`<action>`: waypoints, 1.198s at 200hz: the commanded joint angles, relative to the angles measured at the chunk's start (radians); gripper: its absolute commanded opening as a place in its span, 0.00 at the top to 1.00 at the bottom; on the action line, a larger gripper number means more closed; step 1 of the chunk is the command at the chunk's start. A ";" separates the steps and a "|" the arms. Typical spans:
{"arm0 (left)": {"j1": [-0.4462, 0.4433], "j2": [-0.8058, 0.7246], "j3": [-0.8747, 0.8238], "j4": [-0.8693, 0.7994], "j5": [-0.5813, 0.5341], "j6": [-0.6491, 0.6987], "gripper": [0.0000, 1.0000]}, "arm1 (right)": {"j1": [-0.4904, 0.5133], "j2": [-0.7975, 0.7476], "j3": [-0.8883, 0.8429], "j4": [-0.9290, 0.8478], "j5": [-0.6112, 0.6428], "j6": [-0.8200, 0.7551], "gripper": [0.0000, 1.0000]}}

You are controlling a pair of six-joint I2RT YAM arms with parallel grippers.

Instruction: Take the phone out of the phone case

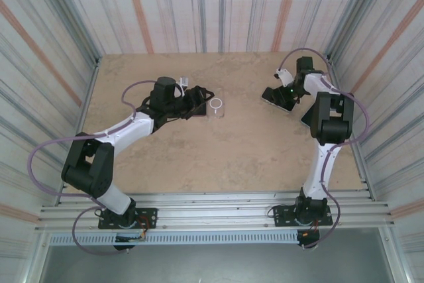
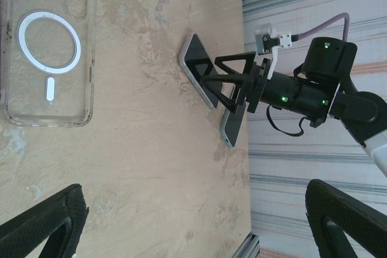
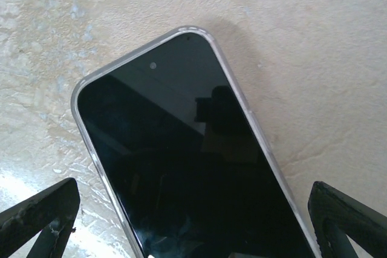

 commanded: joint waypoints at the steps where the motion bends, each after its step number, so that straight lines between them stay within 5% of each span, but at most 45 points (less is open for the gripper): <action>1: -0.008 0.001 0.025 -0.021 -0.005 0.034 0.04 | -0.001 0.034 0.057 -0.062 -0.038 -0.063 0.01; 127: -0.008 0.004 0.043 -0.047 0.008 0.057 0.04 | 0.025 0.061 0.067 -0.206 -0.063 -0.180 0.01; 239: 0.006 -0.014 -0.002 -0.015 0.036 0.051 0.04 | 0.103 -0.038 -0.127 -0.121 0.179 -0.152 0.03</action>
